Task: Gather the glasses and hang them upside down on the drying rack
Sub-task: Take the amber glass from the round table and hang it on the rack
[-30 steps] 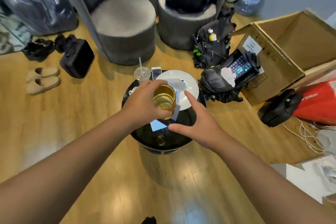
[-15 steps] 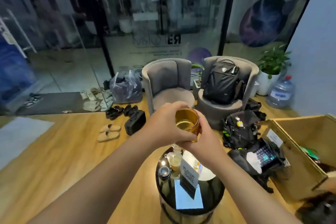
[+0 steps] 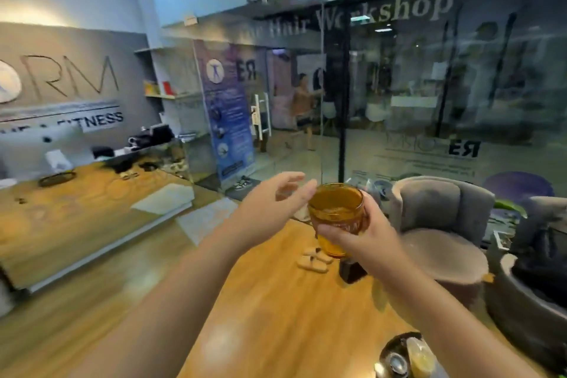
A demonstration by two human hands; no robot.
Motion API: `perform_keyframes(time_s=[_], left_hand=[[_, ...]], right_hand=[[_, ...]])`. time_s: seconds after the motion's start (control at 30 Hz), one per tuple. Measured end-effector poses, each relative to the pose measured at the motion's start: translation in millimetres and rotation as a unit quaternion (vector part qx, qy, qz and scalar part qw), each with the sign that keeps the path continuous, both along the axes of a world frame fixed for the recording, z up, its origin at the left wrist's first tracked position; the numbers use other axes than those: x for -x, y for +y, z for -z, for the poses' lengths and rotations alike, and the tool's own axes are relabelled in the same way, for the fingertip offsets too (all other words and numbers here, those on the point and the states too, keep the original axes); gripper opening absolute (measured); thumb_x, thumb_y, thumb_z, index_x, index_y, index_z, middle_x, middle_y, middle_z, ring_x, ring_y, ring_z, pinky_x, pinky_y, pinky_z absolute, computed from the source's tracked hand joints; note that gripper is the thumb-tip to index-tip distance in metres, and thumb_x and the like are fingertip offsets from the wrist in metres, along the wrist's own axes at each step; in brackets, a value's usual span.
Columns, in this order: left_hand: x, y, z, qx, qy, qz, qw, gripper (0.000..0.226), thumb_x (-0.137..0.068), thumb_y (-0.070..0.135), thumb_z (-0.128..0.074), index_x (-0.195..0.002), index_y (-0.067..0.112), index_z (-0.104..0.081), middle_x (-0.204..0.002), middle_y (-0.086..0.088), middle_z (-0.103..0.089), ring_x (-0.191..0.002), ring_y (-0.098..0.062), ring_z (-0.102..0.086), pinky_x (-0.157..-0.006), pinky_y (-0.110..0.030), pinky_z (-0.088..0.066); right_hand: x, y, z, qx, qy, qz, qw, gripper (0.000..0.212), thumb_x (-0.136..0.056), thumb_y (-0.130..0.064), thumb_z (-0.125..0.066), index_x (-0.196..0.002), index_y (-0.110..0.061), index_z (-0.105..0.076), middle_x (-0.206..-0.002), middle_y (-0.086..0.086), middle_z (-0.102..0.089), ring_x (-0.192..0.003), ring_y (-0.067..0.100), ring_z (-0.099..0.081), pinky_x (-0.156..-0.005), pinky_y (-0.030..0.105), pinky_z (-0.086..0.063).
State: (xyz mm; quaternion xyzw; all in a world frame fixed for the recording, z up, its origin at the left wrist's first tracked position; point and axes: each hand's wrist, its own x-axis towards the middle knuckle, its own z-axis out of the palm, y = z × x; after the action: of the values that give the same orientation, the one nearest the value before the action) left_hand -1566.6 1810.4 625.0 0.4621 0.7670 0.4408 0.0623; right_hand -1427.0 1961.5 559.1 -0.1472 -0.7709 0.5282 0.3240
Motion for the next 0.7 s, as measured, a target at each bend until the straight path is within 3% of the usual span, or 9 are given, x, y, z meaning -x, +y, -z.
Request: perform_keyframes(time_s=[0.13,0.27,0.37,0.53,0.7], left_hand=[[31.0,-127.0,-12.1,-0.039,0.001,-0.129,0.991,0.037,-0.104,0.053,-0.046,-0.128,0.032,-0.064,-0.123,0.017,-0.066,-0.112,0.004,-0.059,-0.095,-0.022,-0.048],[43.1,-271.9,-18.6,-0.034,0.02,-0.241,0.97,0.041,-0.106,0.052,-0.044,-0.134,0.03,-0.064,-0.125,0.016,-0.066,-0.113,-0.001,-0.059,-0.096,-0.029,-0.051],[35.1,-387.2,-16.8,-0.037,0.016,-0.318,0.947,0.041,-0.107,0.047,-0.044,-0.136,0.026,-0.063,-0.127,0.014,-0.065,-0.117,-0.003,-0.059,-0.095,-0.024,-0.049],[-5.9,-577.5,-8.5,-0.03,0.028,-0.452,0.891,0.04,-0.107,0.045,-0.044,-0.136,0.024,-0.062,-0.124,0.011,-0.067,-0.116,-0.004,-0.06,-0.088,-0.018,-0.046],[-71.9,-741.0,-0.8,-0.026,0.03,-0.579,0.814,0.044,-0.107,0.047,-0.043,-0.139,0.023,-0.062,-0.128,0.009,-0.066,-0.118,-0.006,-0.059,-0.089,-0.016,-0.048]], right_hand=[[59.7,-84.9,-27.0,-0.013,0.014,-0.104,0.994,0.063,-0.071,-0.042,-0.093,-0.123,-0.045,-0.058,-0.109,-0.03,-0.07,-0.102,-0.007,-0.066,-0.082,0.02,-0.053],[118.0,-197.6,-40.4,-0.014,0.009,-0.222,0.975,0.071,-0.069,-0.047,-0.094,-0.13,-0.046,-0.057,-0.12,-0.02,-0.071,-0.111,0.003,-0.067,-0.095,0.038,-0.056],[145.4,-304.9,-45.2,-0.016,0.009,-0.308,0.951,0.075,-0.07,-0.046,-0.093,-0.134,-0.045,-0.055,-0.124,-0.017,-0.069,-0.115,0.005,-0.065,-0.096,0.037,-0.055],[159.3,-499.5,-36.9,0.004,-0.008,-0.45,0.893,0.079,-0.067,-0.049,-0.091,-0.135,-0.044,-0.053,-0.127,-0.016,-0.067,-0.118,0.011,-0.063,-0.094,0.042,-0.058],[143.5,-680.0,-25.7,0.014,-0.025,-0.565,0.824,0.071,-0.069,-0.048,-0.09,-0.128,-0.049,-0.051,-0.124,-0.019,-0.064,-0.113,0.007,-0.061,-0.086,0.032,-0.055]])
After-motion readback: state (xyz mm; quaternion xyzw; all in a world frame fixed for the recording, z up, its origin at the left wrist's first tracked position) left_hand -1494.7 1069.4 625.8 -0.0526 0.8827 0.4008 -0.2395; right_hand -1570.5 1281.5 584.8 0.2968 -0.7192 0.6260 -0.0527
